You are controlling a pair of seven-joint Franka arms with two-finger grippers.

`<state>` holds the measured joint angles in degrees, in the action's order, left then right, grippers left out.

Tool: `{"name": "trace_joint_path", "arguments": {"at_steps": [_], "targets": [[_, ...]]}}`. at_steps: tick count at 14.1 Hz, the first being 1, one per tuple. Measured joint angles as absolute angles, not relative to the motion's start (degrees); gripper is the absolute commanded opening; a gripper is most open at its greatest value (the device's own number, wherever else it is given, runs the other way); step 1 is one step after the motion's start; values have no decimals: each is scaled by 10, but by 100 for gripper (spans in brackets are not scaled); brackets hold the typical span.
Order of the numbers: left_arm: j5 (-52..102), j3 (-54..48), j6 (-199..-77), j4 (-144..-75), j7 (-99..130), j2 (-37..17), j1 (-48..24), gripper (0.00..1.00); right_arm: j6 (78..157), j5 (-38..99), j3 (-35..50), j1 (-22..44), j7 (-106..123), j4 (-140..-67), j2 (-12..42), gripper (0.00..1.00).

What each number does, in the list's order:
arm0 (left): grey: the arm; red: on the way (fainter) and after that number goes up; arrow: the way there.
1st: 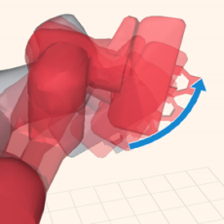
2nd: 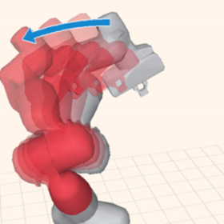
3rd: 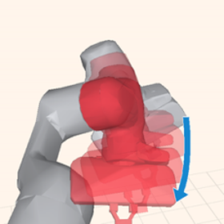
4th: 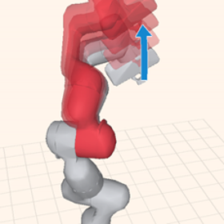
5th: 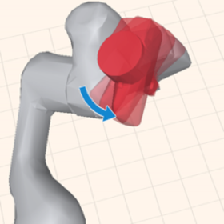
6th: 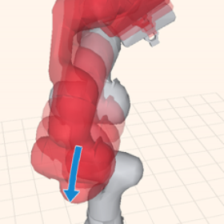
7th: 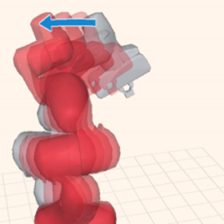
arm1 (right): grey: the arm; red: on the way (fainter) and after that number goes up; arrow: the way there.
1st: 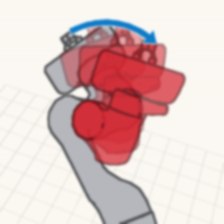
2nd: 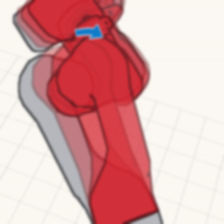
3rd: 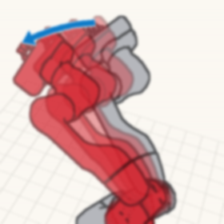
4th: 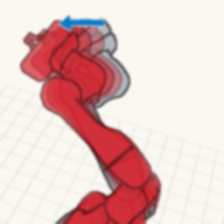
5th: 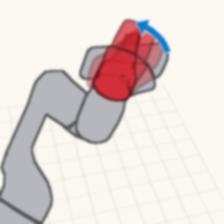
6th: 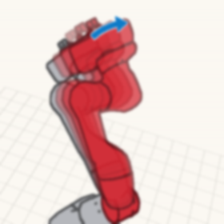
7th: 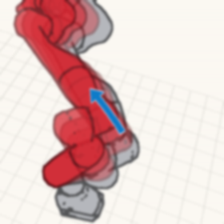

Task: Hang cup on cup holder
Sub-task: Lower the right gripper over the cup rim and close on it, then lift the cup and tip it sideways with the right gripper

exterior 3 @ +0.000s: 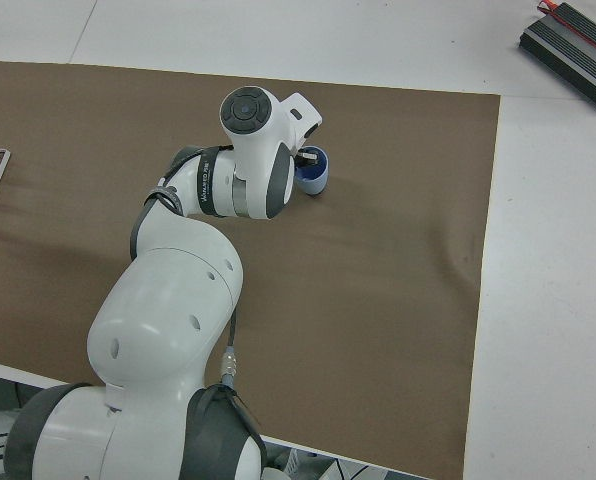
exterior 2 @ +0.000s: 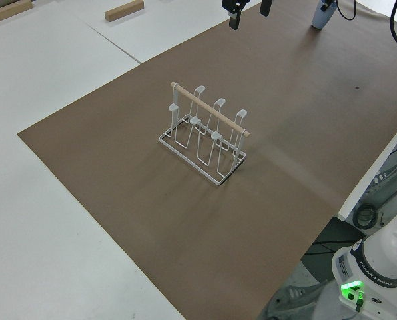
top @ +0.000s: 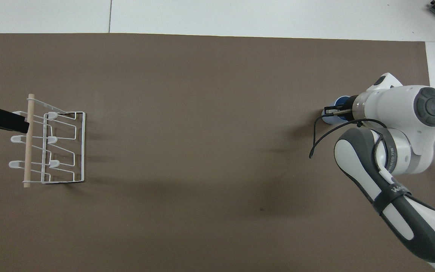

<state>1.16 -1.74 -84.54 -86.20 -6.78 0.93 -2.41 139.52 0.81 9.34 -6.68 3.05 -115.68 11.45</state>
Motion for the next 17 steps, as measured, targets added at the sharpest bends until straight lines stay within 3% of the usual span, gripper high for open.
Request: {"name": "trace_joint_path", "arguments": {"at_steps": [8, 12, 17], "targets": [[12, -18, -845, -862, -68, 9, -24, 100, 1155, 8, 95, -69, 31, -1106, 8, 0], [12, -20, -845, -862, -68, 9, -25, 100, 1047, 9, 97, -68, 31, -1043, -11, 0], [12, -19, -845, -870, -68, 12, -25, 100, 1021, 55, 99, -64, 31, -1011, -9, 0]]}}
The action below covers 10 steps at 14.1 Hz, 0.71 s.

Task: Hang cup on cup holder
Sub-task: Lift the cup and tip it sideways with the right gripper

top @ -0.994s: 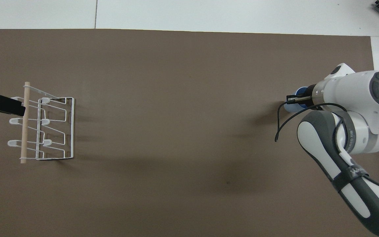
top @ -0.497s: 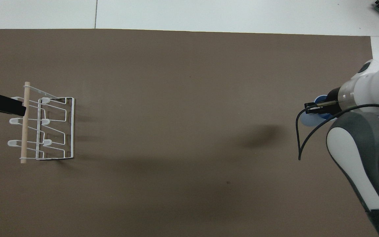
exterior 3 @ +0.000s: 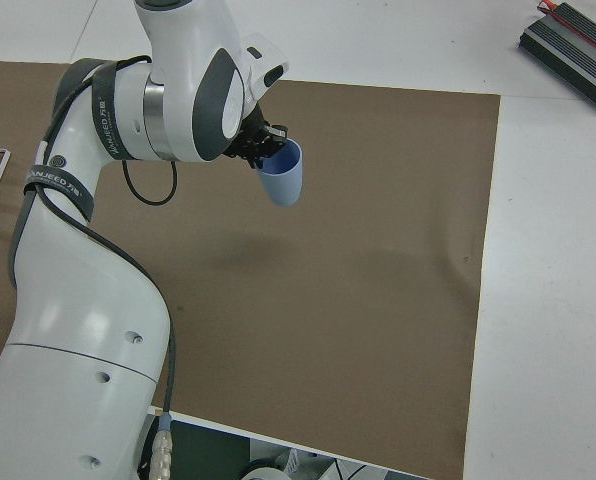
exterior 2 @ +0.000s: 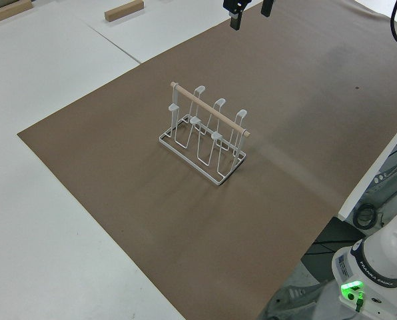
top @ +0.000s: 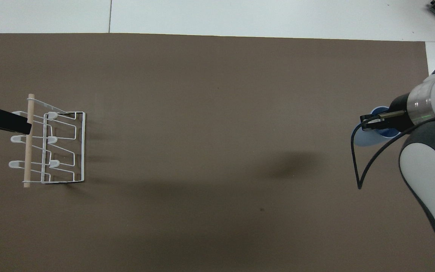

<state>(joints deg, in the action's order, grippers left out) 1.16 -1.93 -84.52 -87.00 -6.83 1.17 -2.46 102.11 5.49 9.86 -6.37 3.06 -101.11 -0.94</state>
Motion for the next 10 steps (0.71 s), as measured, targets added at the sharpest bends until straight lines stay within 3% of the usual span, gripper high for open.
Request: {"name": "trace_joint_path", "arguments": {"at_steps": [4, 10], "targets": [[12, -19, -845, -879, -68, 16, -24, 100, 1051, 183, 101, -50, 31, -1011, -7, 0], [12, -24, -845, -883, -76, 21, -26, 100, 1117, 308, 103, 34, -91, -1011, -5, 0]]}}
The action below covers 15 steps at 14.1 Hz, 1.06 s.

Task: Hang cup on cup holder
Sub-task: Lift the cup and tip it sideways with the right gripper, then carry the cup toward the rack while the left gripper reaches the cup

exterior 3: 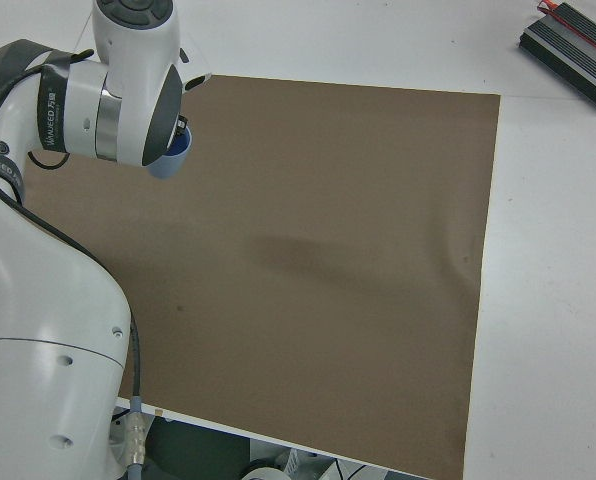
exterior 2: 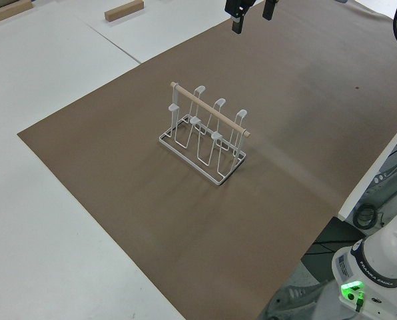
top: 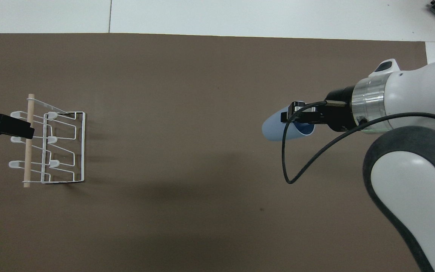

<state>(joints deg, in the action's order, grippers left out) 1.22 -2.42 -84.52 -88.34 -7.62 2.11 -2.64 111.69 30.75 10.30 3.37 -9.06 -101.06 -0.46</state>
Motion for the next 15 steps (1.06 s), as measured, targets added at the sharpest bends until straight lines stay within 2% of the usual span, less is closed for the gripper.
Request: {"name": "trace_joint_path", "arguments": {"at_steps": [6, 15], "targets": [[17, -33, -845, -884, -256, 22, -29, 100, 1179, 450, 104, 93, -259, -1022, 0, 0], [35, -37, -861, -888, -539, 23, -89, 100, 1385, 608, 105, 219, -517, -1037, 7, 0]]}}
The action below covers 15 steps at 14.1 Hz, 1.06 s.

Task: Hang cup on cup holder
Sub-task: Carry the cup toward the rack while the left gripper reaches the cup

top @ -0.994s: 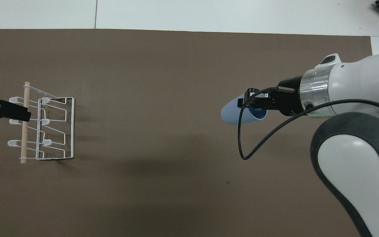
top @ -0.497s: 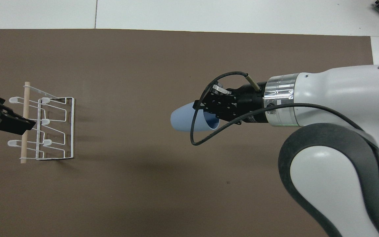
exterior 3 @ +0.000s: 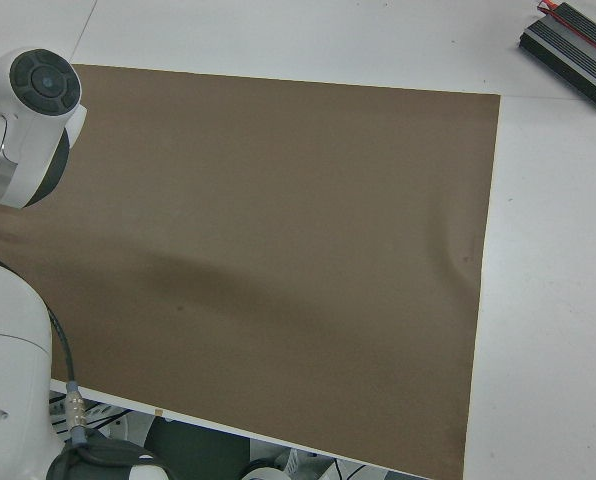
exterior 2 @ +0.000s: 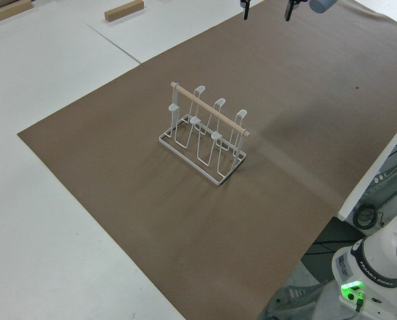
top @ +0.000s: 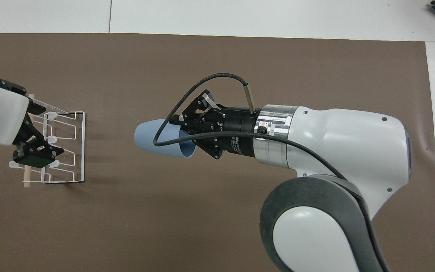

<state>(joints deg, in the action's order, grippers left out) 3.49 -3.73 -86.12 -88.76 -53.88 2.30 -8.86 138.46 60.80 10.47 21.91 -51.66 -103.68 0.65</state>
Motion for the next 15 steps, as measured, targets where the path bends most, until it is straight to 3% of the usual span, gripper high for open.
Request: {"name": "trace_joint_path", "arguments": {"at_steps": [6, 15], "targets": [[49, -37, -901, -938, -733, 42, -98, 100, 1481, 665, 105, 272, -644, -1039, 11, 0], [106, -40, -933, -944, -800, 47, -140, 100, 1520, 692, 104, 300, -716, -1041, 41, 0]]}}
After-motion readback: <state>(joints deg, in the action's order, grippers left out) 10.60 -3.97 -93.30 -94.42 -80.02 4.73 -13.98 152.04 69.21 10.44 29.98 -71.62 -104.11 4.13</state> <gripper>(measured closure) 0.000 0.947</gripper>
